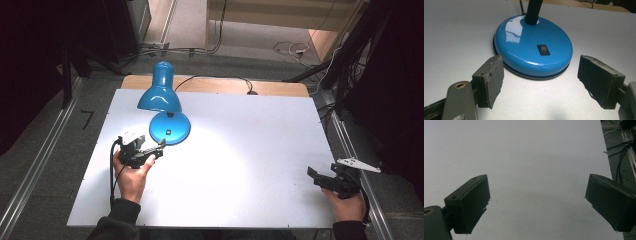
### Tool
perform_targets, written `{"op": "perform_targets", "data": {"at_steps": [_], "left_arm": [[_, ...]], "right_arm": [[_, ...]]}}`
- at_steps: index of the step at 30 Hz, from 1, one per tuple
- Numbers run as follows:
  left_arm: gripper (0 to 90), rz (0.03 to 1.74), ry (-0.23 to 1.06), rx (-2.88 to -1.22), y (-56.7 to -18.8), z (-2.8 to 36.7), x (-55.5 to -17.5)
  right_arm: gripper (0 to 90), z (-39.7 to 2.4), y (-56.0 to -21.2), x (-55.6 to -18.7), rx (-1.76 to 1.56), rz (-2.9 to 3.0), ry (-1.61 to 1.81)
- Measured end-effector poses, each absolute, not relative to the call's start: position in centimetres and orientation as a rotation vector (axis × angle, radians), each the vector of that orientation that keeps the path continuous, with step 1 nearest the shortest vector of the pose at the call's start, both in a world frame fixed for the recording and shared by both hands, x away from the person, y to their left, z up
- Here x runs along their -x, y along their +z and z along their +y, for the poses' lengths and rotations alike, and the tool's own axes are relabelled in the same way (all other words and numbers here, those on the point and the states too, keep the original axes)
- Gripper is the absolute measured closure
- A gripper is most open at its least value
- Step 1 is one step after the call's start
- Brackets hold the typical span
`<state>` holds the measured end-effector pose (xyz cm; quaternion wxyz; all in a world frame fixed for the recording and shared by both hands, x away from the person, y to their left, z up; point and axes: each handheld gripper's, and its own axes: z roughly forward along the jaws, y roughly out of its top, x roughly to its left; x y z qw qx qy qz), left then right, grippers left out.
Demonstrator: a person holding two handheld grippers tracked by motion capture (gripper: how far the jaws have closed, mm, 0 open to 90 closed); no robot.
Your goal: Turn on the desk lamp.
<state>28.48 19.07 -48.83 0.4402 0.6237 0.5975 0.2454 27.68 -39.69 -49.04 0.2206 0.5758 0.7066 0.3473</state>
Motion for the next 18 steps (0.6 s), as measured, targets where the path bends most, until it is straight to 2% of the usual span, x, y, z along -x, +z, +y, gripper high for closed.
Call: {"op": "perform_targets", "data": {"at_steps": [18], "left_arm": [[21.7, 1.501, 0.638, -1.535, -48.9, 20.9, -26.8]], "right_arm": [[4.1, -39.6, -49.0, -27.7, -1.593, 1.956, 0.962]]}}
